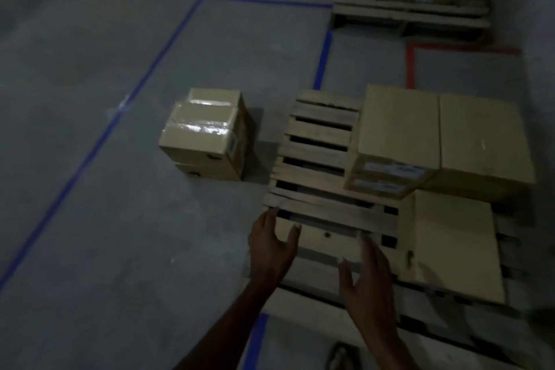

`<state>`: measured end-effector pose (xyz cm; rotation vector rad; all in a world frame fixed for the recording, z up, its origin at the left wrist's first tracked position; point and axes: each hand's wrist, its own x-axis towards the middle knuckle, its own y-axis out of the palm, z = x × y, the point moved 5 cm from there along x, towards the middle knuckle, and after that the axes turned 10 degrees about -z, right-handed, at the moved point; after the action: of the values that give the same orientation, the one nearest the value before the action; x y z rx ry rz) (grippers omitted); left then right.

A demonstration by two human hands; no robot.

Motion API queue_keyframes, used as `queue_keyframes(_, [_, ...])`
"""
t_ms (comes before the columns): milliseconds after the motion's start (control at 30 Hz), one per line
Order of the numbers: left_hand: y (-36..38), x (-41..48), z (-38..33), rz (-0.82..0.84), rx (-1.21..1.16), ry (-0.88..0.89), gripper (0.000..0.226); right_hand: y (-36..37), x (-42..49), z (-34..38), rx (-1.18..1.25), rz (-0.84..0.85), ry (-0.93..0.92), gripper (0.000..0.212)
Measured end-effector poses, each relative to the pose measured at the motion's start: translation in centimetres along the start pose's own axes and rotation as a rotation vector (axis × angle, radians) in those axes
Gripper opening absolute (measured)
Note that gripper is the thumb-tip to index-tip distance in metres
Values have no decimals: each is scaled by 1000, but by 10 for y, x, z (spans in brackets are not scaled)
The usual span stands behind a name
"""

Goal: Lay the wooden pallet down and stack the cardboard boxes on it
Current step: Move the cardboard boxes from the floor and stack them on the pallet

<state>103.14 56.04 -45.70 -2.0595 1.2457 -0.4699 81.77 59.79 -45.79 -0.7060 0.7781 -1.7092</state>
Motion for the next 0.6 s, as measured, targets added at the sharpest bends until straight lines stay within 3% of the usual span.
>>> queue_keyframes(200, [-90, 111, -18, -130, 45, -44, 69, 56, 82, 144, 141, 39, -161, 65])
queue_keyframes(300, [-105, 171, 7, -179, -70, -194, 76, 103, 130, 218, 120, 122, -237, 65])
queue_keyframes(433, [-77, 259, 70, -230, -301, -422, 82, 201, 199, 287, 22, 252, -325, 65])
queue_keyframes(600, [-5, 384, 147, -136, -274, -444, 74, 375, 294, 321, -122, 400, -411, 70])
